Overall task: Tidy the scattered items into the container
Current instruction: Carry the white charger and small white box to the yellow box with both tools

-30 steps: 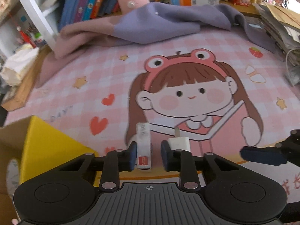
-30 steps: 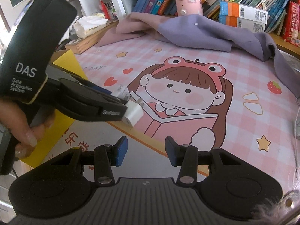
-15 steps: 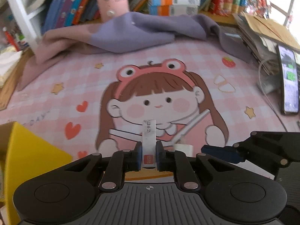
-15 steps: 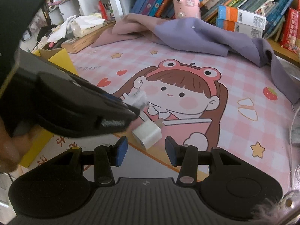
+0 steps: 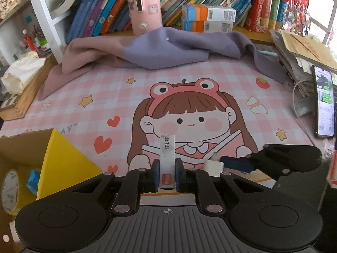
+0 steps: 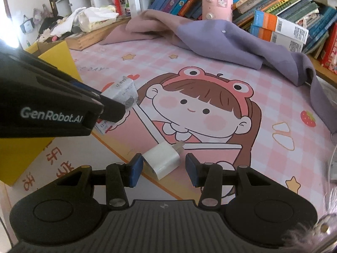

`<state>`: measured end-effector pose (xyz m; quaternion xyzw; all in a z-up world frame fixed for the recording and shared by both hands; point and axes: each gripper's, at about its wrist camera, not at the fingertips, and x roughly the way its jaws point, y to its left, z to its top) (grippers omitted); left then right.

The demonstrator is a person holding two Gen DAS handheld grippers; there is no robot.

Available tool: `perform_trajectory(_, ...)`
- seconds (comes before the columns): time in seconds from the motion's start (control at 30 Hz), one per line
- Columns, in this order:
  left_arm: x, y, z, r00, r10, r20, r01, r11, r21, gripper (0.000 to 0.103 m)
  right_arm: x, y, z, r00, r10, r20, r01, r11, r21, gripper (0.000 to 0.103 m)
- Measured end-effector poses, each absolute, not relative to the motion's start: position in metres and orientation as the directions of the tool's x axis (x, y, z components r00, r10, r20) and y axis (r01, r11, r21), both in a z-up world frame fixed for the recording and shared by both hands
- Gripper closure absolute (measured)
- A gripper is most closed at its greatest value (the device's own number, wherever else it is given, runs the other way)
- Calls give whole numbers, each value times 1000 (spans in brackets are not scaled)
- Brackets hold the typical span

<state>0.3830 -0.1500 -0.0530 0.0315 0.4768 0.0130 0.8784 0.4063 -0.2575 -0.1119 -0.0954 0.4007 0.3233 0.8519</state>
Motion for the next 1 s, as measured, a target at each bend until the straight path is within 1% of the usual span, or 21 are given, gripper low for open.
perform_trajectory(0.03,382,-151,-52,547,51,-835,10,998,68,90,406,-257,-112,470,476,-743,-631,770,94,68)
perform_trajectory(0.4,357,-161,-40,577,8,-817,35,999,35,90,395,-273,-93,500,472,-726,-599,794,103,68)
perform_trajectory(0.73,319,-158,-22,613,-15,-790,48,999,19,90,357,-282,-66,541,487,-685,-583,805,111,68)
perform_trajectory(1.0,284,-157,-14,637,-112,-763,114,992,-50,90,325,-293,-50,604,430,-671,-538,841,55,68)
